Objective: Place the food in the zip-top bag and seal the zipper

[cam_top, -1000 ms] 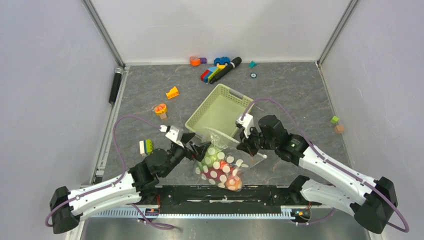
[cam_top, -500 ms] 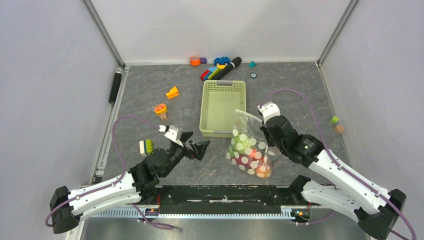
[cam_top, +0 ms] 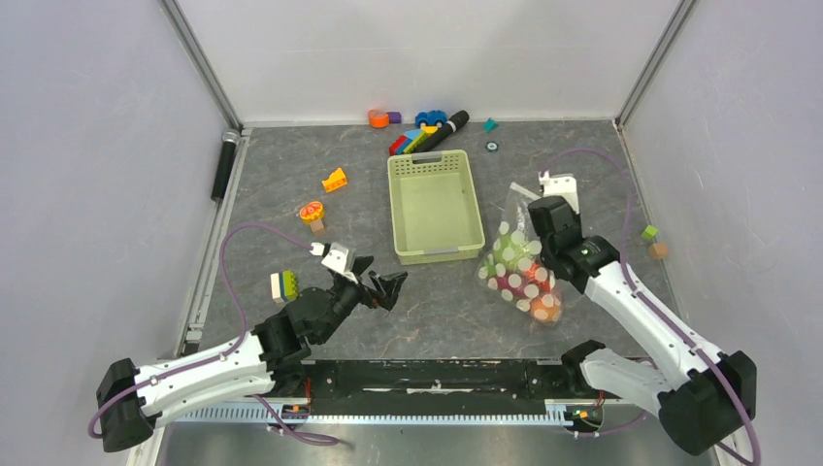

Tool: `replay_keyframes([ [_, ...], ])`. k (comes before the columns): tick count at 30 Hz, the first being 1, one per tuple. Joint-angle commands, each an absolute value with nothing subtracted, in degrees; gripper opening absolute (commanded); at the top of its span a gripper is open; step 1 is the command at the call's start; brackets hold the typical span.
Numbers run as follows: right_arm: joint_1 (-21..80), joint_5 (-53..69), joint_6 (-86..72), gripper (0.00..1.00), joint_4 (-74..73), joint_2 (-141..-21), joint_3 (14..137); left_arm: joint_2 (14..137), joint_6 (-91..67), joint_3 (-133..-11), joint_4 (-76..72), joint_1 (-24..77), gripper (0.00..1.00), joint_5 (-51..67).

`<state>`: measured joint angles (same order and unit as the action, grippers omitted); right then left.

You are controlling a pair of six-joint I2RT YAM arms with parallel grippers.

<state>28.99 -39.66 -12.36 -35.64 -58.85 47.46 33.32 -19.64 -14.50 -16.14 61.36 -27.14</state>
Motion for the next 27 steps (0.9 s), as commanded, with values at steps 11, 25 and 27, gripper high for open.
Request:
replay_keyframes([
  [11,11.47,-51.04,-16.46,0.79,-26.34,-66.12,46.30,33.83,-22.00,-16.47,-16.37,61.22,1.00,-30.93],
  [25,10.55,-28.10,-12.29,0.98,-31.19,-50.07,47.66,33.76,-22.80,-18.55,-13.23,61.19,1.00,-35.45],
  [27,10.52,-15.57,-9.29,0.98,-29.50,-46.80,45.07,33.96,-24.87,-21.22,-7.69,61.17,1.00,-39.39],
])
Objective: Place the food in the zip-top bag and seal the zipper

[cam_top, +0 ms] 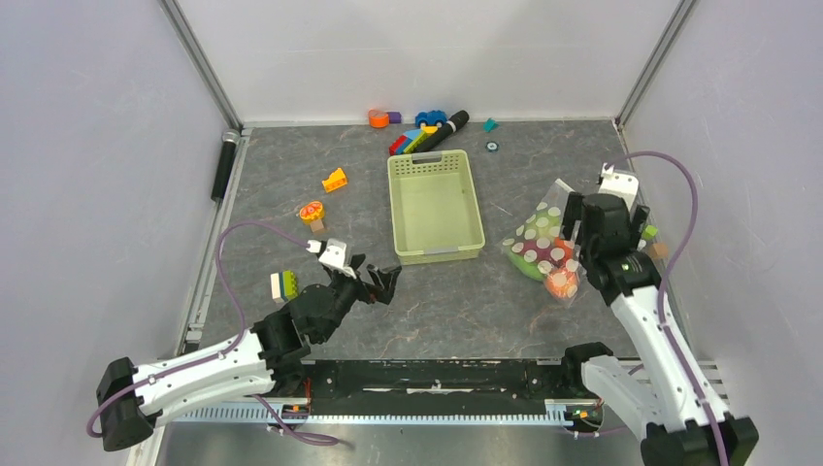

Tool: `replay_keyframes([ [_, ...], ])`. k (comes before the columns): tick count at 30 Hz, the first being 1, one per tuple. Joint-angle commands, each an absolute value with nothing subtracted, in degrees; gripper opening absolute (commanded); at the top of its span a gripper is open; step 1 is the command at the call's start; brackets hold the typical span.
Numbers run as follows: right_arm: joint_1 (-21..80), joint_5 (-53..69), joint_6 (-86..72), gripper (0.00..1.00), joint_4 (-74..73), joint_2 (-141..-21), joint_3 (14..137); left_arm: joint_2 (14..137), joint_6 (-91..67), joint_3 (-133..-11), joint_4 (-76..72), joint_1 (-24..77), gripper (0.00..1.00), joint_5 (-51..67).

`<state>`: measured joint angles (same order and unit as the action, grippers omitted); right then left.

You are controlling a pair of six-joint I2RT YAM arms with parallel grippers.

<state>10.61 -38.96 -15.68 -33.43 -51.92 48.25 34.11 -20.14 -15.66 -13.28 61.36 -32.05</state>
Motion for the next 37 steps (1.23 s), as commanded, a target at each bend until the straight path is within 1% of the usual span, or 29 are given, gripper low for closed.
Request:
replay_keyframes([
  [1,10.54,-11.87,-8.25,0.98,-29.11,-45.56,44.14,34.28,-26.31,-22.33,-5.49,61.22,1.00,-41.52],
  [2,10.51,-9.90,-7.94,0.98,-29.01,-44.20,43.14,34.60,-27.87,-23.21,-3.84,61.18,1.00,-44.51],
  [5,10.54,-10.56,-7.94,0.98,-27.75,-40.45,40.79,36.29,-32.28,-27.15,4.40,61.22,1.00,-51.11],
  [11,10.53,-11.86,-8.71,0.98,-22.14,-32.86,35.43,39.98,-40.45,-39.17,26.50,61.21,1.00,-54.73],
  [16,10.53,-12.71,-8.95,0.98,-21.20,-30.83,33.57,41.69,-44.36,-46.62,37.96,60.88,1.00,-57.76],
  [20,10.55,-10.38,-8.84,0.98,-21.38,-31.44,33.39,41.99,-44.12,-46.33,37.77,58.53,1.00,-57.65],
  [24,10.52,-9.01,-8.45,0.98,-21.45,-32.34,33.53,43.87,-43.87,-46.85,37.92,54.04,1.00,-53.13],
  [27,10.55,-9.03,-7.94,0.98,-21.42,-32.20,33.23,45.32,-43.87,-47.09,38.32,51.77,1.00,-51.99],
  [37,10.52,-9.83,-7.60,0.98,-20.72,-31.45,32.52,46.35,-41.03,-45.64,33.99,48.28,1.00,-47.01],
])
